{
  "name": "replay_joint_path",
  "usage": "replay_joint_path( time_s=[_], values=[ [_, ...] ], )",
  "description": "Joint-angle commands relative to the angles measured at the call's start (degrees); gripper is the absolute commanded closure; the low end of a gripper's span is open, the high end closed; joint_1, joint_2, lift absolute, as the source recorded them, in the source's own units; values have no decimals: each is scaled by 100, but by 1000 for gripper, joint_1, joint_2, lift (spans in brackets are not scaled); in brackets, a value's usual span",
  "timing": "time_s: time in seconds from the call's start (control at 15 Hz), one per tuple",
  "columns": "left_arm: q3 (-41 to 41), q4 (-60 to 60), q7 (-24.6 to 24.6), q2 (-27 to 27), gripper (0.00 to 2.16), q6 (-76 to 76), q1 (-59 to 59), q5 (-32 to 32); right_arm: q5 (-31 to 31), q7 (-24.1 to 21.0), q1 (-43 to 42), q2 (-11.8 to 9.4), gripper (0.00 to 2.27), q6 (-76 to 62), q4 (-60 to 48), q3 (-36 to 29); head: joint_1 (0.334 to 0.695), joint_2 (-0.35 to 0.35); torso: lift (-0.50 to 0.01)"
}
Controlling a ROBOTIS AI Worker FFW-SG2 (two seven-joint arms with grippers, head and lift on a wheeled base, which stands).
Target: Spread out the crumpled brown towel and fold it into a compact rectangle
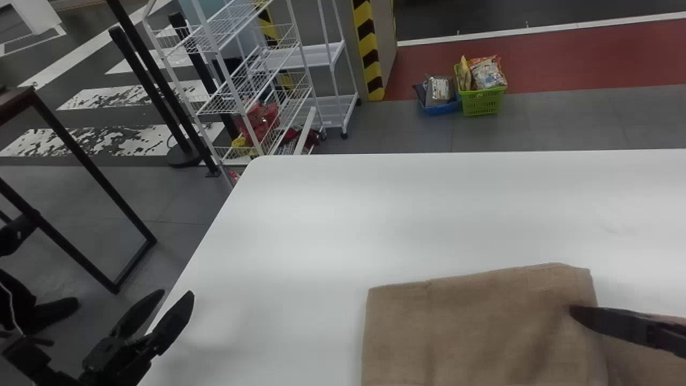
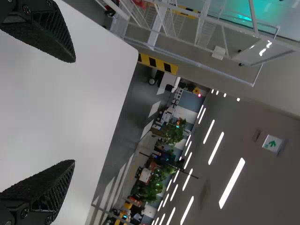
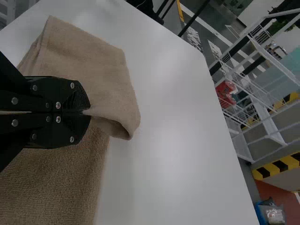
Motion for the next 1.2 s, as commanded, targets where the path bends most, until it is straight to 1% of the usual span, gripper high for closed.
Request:
replay_joint_path(
  time_s=[0.0, 0.2, 0.53, 0.73, 0.93, 1.13],
  values=[
    [-52, 0, 12, 9, 36, 0, 0, -6, -97, 82, 142, 5, 1504, 12, -216, -260, 695, 350, -127],
    [-60, 0, 21, 0, 36, 0, -9, -23, -159, 170, 309, 5, 1504, 12, -419, -515, 695, 350, -127],
    [-104, 0, 38, 9, 36, 0, -18, -41, -528, 187, 432, 5, 1504, 12, -647, -902, 695, 350, -127],
    [-113, 0, 21, 0, 36, 0, -18, -41, -413, 231, 476, 5, 1504, 12, -823, -911, 695, 350, -127],
    [-131, 0, 30, 0, 36, 0, -18, -50, -79, 205, 485, 5, 1504, 12, -814, -893, 695, 350, -127],
    [-139, 0, 38, 9, 36, 0, -18, -59, -97, 258, 784, 5, 1504, 12, -928, -1122, 695, 350, -127]
  ],
)
